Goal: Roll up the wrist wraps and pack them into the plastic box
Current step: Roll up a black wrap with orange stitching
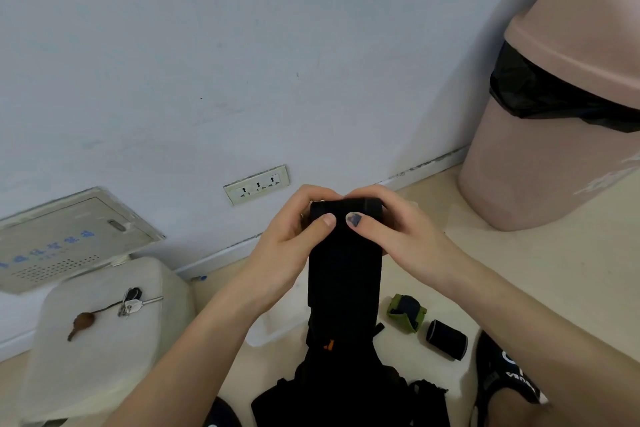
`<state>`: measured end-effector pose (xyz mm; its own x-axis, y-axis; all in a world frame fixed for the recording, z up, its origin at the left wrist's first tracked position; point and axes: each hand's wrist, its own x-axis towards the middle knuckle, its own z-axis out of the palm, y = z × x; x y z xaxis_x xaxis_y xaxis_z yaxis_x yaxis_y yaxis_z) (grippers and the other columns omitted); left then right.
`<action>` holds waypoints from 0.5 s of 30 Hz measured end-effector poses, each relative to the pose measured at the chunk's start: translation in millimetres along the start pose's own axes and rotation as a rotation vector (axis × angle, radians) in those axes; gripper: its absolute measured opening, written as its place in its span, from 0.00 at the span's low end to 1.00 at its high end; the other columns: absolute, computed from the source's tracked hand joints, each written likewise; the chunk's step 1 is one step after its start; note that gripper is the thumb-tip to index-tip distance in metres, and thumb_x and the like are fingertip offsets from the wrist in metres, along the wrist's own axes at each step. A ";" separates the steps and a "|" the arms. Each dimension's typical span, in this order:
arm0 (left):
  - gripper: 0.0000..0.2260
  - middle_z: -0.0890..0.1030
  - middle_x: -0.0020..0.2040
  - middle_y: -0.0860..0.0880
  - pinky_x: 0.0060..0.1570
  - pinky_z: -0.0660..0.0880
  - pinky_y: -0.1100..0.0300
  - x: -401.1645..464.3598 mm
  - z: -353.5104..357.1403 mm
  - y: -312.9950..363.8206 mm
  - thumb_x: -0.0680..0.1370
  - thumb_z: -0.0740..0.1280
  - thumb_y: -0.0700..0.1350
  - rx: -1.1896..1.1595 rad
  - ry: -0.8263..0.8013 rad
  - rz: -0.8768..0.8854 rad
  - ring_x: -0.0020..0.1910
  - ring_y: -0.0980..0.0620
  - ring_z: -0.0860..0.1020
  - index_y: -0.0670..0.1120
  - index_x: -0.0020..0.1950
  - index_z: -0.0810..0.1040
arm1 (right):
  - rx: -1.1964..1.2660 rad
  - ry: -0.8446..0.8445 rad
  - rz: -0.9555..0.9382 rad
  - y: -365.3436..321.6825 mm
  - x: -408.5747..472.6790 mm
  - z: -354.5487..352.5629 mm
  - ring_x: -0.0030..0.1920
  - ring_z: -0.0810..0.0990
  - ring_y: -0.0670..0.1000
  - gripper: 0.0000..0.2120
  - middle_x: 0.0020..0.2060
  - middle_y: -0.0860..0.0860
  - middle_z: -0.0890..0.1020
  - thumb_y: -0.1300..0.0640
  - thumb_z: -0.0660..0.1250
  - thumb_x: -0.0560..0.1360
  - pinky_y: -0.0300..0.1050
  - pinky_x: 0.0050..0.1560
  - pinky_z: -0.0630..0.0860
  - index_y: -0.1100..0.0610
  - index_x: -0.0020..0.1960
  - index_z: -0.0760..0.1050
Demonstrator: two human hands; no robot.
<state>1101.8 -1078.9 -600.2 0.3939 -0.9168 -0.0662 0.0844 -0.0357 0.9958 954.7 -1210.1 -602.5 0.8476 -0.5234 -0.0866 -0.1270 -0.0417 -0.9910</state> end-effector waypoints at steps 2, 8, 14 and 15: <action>0.09 0.82 0.52 0.49 0.57 0.76 0.55 -0.4 -0.7 1.2 0.81 0.64 0.40 0.054 -0.002 0.040 0.54 0.51 0.79 0.45 0.61 0.78 | -0.001 0.007 0.016 -0.5 -0.8 0.5 0.52 0.86 0.51 0.07 0.49 0.50 0.85 0.48 0.67 0.82 0.55 0.50 0.85 0.48 0.59 0.79; 0.09 0.83 0.53 0.52 0.56 0.78 0.60 -1.9 2.4 1.8 0.84 0.65 0.38 0.116 0.027 0.039 0.55 0.55 0.81 0.48 0.62 0.79 | -0.008 0.097 -0.095 3.8 -2.4 3.6 0.51 0.83 0.58 0.05 0.46 0.53 0.83 0.47 0.69 0.79 0.59 0.51 0.80 0.47 0.52 0.81; 0.17 0.84 0.58 0.51 0.68 0.74 0.41 -1.8 6.6 -9.8 0.78 0.62 0.65 0.080 0.056 -0.192 0.62 0.50 0.81 0.57 0.59 0.79 | -0.068 0.103 -0.134 4.4 -4.5 4.6 0.49 0.83 0.56 0.07 0.45 0.52 0.82 0.50 0.69 0.78 0.64 0.52 0.80 0.49 0.55 0.78; 0.18 0.84 0.58 0.50 0.68 0.74 0.40 -1.3 7.2 -10.1 0.77 0.61 0.67 0.097 0.057 -0.199 0.62 0.49 0.81 0.58 0.57 0.79 | -0.091 0.102 -0.132 4.9 -5.4 5.5 0.49 0.83 0.56 0.08 0.45 0.51 0.82 0.49 0.69 0.78 0.64 0.51 0.80 0.49 0.56 0.78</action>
<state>1093.9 -1080.3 -609.7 0.4294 -0.8640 -0.2627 0.0782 -0.2542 0.9640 952.3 -1202.9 -607.5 0.8040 -0.5917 0.0589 -0.0684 -0.1904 -0.9793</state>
